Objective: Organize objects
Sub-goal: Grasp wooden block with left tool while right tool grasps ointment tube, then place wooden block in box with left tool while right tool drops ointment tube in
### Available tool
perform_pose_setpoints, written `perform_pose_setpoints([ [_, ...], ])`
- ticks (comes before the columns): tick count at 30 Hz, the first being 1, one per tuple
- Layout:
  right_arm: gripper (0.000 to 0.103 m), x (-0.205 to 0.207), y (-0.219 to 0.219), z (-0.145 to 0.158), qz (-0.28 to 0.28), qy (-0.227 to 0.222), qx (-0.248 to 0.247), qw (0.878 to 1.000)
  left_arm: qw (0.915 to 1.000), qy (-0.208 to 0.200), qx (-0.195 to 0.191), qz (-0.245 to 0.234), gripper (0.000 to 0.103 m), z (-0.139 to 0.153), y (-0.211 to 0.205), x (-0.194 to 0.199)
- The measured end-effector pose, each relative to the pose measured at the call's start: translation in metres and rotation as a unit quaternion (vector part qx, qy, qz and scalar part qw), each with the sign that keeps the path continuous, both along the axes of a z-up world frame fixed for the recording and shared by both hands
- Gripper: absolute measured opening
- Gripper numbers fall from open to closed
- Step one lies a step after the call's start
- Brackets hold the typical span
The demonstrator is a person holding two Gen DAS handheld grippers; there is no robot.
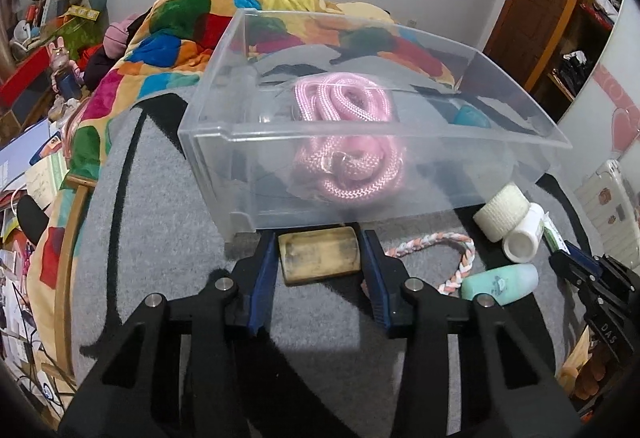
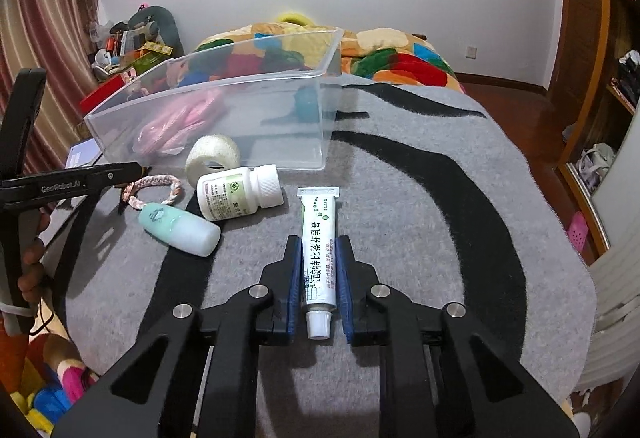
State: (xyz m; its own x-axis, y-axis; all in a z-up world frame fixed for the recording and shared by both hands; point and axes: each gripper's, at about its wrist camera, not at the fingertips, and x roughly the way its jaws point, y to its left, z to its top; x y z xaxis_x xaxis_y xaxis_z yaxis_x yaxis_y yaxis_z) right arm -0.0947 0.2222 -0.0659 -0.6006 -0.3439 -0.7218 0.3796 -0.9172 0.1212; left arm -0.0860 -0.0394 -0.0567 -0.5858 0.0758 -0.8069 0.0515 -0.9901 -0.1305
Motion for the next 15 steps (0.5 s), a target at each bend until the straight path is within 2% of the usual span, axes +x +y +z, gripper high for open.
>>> perform_pose_setpoints([
  [7, 0.015, 0.012, 0.001, 0.012, 0.005, 0.023, 0.004, 1.0, 0.9998, 0.007, 0.016, -0.008, 0.041, 0.007, -0.007, 0.019],
  [15, 0.015, 0.011, -0.01, 0.048, 0.019, 0.068, -0.02, 0.997, 0.9973, 0.068, 0.018, -0.022, 0.041, 0.051, -0.001, 0.039],
])
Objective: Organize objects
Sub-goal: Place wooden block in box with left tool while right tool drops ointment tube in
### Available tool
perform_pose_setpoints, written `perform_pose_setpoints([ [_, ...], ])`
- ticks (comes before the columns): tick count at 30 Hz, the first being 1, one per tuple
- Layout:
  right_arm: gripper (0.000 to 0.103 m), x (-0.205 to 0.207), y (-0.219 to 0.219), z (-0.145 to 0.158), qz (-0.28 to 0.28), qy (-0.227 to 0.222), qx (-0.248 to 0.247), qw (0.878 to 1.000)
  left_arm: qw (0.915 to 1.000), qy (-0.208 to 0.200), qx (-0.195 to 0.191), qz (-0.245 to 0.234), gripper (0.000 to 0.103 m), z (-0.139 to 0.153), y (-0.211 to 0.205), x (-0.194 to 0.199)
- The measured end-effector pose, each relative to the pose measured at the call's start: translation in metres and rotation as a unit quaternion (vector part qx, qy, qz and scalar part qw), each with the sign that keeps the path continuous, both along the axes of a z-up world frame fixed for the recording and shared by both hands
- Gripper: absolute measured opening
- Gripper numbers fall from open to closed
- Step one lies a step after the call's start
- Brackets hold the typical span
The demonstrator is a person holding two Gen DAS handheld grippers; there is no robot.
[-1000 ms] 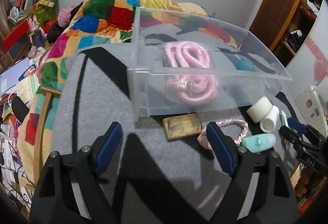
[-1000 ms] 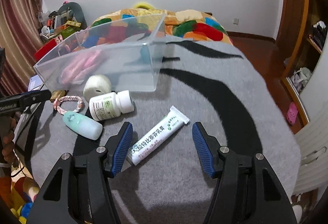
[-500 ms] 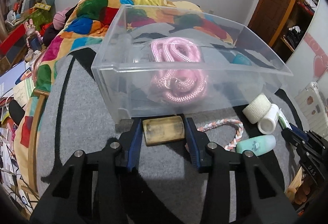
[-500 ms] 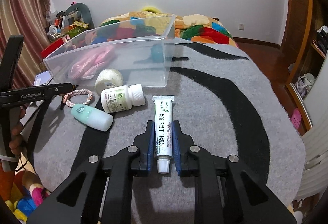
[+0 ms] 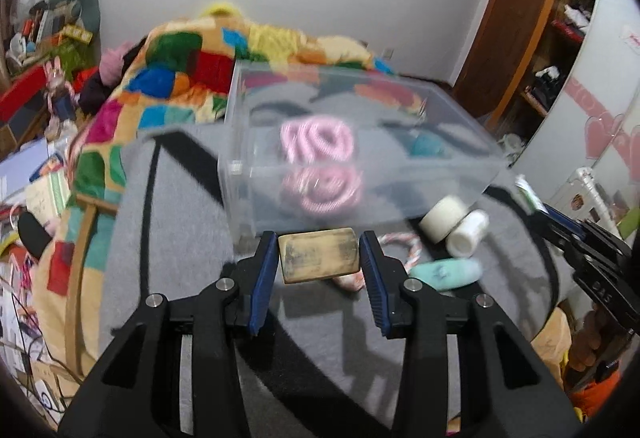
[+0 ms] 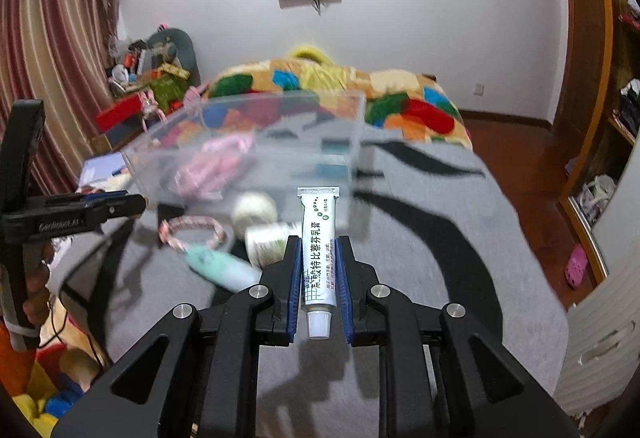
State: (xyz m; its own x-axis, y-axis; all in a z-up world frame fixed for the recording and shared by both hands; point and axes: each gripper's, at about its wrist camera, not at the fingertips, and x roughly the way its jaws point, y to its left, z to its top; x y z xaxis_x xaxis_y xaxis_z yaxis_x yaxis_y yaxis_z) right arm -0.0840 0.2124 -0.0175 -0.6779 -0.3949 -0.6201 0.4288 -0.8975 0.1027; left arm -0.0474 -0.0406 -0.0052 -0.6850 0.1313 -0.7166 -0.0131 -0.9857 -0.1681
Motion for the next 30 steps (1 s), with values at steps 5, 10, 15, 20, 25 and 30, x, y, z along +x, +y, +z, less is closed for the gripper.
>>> perform_pose_setpoints([
  [5, 0.015, -0.014, -0.017, 0.026, 0.018, 0.032, -0.01, 0.999, 0.9993, 0.036, -0.005, -0.008, 0.041, 0.027, 0.005, -0.008],
  [10, 0.015, -0.042, -0.037, 0.041, 0.037, 0.029, -0.033, 0.998, 0.9983, 0.052, -0.025, -0.005, 0.041, 0.035, 0.012, -0.031],
  [15, 0.015, -0.071, -0.058, 0.035, 0.04, 0.019, -0.018, 0.999, 0.9988, 0.042, -0.025, -0.002, 0.041, 0.03, 0.013, -0.058],
  [20, 0.015, -0.098, -0.072, 0.013, 0.032, -0.008, 0.014, 0.999, 0.9994, 0.026, -0.02, 0.002, 0.041, 0.021, 0.013, -0.077],
  [25, 0.015, -0.114, -0.076, 0.0, 0.039, -0.045, 0.012, 0.998, 0.9999, 0.002, -0.012, -0.003, 0.041, 0.007, 0.014, -0.09],
  [30, 0.015, -0.112, -0.082, -0.003, 0.057, -0.049, 0.025, 0.997, 0.9999, -0.003, -0.016, -0.004, 0.042, 0.001, 0.016, -0.089],
])
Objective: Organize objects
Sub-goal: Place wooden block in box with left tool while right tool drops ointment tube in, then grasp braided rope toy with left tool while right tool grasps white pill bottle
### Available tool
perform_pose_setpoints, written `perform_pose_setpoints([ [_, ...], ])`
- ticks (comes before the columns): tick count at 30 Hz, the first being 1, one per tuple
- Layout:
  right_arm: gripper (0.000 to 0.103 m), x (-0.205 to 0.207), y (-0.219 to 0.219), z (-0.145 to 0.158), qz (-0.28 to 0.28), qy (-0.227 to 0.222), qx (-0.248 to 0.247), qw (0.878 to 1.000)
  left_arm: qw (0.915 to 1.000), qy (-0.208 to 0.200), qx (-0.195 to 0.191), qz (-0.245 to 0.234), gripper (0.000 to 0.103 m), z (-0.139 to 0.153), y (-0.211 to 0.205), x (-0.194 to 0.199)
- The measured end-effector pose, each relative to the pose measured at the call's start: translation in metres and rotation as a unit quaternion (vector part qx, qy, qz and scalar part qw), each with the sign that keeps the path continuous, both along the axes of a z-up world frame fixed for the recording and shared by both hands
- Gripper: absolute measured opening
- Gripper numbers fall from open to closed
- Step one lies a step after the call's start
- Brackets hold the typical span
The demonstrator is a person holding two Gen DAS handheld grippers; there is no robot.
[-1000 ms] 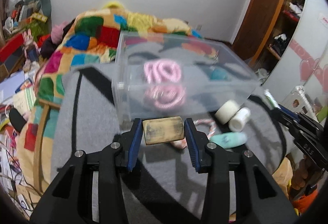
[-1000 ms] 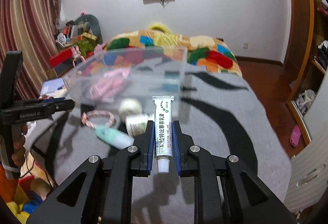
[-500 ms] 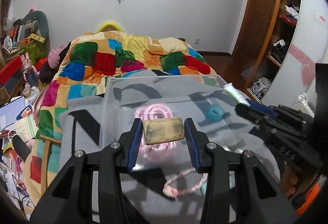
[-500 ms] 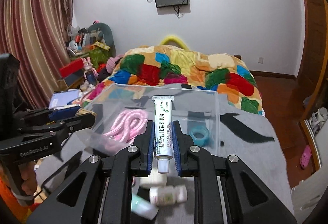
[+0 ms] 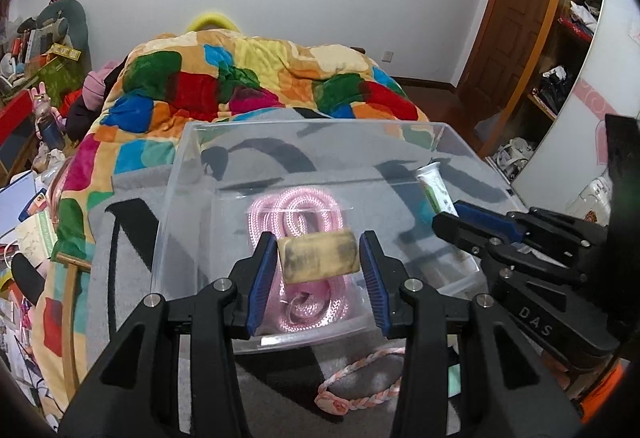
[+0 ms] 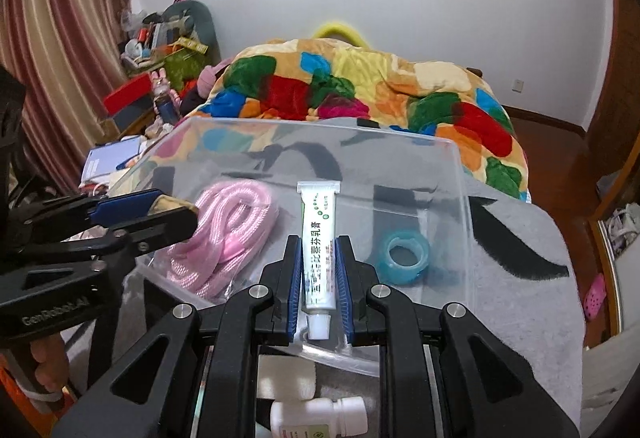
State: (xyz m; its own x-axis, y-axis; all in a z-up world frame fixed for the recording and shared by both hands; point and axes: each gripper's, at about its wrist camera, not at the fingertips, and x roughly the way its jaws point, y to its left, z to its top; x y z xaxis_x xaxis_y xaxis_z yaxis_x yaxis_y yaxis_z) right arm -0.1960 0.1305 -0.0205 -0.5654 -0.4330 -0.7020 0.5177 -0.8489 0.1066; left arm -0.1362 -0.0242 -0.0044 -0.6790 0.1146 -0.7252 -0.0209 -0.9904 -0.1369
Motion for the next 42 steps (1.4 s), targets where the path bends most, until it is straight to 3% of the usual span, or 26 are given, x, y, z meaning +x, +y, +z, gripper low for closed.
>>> perform_pose_setpoints([
  [5, 0.034, 0.004, 0.003, 0.006, 0.005, -0.004, -0.008, 1.0, 0.9999, 0.007, 0.008, -0.011, 0.045, 0.009, -0.001, 0.007],
  [11, 0.037, 0.026, 0.012, 0.024, 0.008, 0.029, -0.009, 0.999, 0.9995, 0.026, 0.003, -0.018, 0.056, 0.024, 0.0, 0.029],
  [14, 0.048, 0.041, 0.021, 0.032, 0.012, 0.042, -0.021, 0.999, 0.9993, 0.03, 0.001, -0.023, 0.066, 0.027, 0.001, 0.04],
  [21, 0.07, 0.069, 0.04, 0.033, 0.008, 0.055, -0.032, 0.998, 0.9993, 0.013, -0.006, -0.035, 0.07, 0.013, 0.003, 0.064],
  [31, 0.071, 0.078, 0.055, -0.008, -0.013, 0.008, -0.025, 1.0, 0.9977, -0.059, 0.019, -0.028, 0.07, -0.042, -0.007, 0.07],
  [36, 0.07, 0.07, 0.051, -0.031, -0.015, -0.024, -0.022, 0.999, 0.9977, -0.058, 0.007, -0.035, 0.068, -0.05, 0.003, 0.071],
  [40, 0.069, 0.067, 0.048, -0.039, -0.017, -0.033, -0.018, 0.999, 0.9981, -0.048, -0.013, -0.037, 0.053, -0.052, 0.01, 0.076],
  [42, 0.059, 0.067, 0.047, -0.04, -0.015, -0.034, -0.018, 0.999, 0.9982, -0.043, -0.014, -0.041, 0.043, -0.052, 0.012, 0.077],
])
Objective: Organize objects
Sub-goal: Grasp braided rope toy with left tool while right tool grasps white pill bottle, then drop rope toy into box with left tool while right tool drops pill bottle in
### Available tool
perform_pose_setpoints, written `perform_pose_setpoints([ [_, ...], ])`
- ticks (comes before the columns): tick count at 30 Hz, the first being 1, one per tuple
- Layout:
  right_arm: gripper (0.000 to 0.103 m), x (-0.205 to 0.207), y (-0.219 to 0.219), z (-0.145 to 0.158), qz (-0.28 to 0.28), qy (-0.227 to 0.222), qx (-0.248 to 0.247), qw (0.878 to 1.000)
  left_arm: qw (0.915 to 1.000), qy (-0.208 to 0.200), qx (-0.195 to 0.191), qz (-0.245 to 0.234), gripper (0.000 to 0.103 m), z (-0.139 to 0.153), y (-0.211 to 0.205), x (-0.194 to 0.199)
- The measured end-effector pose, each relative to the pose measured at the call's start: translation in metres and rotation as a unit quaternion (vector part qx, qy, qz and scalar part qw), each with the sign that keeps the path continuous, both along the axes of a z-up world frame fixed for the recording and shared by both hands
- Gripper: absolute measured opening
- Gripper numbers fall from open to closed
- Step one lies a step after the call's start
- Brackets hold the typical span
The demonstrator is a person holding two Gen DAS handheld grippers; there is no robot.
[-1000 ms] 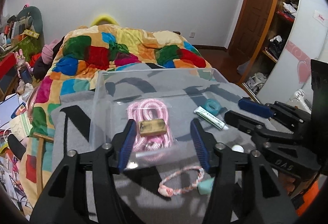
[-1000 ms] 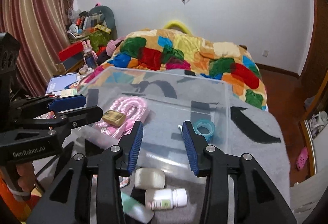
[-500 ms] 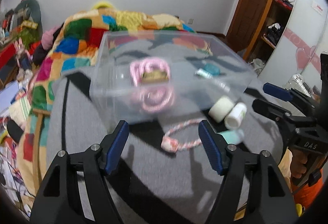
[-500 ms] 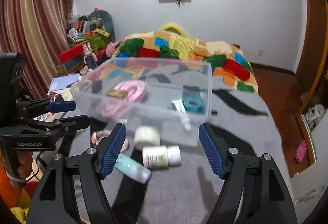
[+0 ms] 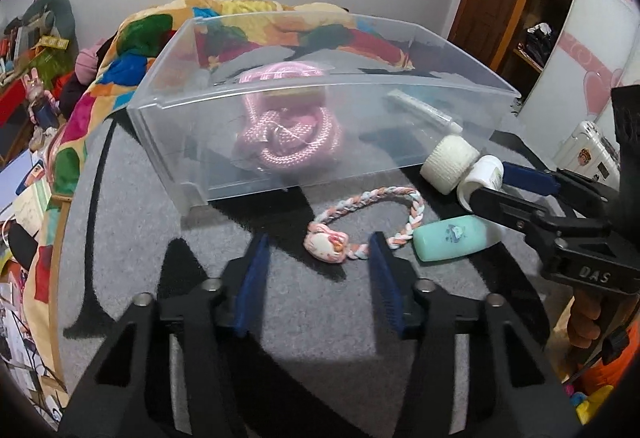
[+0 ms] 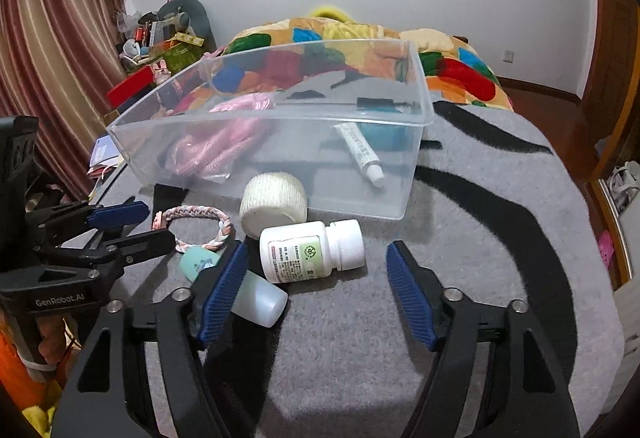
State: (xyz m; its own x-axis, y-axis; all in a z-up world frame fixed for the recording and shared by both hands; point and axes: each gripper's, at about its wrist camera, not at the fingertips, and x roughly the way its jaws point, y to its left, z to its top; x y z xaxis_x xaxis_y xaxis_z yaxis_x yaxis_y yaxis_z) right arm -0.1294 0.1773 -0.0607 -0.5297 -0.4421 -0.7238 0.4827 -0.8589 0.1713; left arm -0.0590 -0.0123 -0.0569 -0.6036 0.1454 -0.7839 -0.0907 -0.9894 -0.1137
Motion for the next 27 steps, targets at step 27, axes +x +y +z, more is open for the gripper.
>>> perform_pose_setpoints([
  [27, 0.047, 0.017, 0.009, 0.054, -0.006, 0.076, -0.025, 0.997, 0.9957, 0.082, 0.034, -0.026, 0.018, 0.075, -0.004, 0.013],
])
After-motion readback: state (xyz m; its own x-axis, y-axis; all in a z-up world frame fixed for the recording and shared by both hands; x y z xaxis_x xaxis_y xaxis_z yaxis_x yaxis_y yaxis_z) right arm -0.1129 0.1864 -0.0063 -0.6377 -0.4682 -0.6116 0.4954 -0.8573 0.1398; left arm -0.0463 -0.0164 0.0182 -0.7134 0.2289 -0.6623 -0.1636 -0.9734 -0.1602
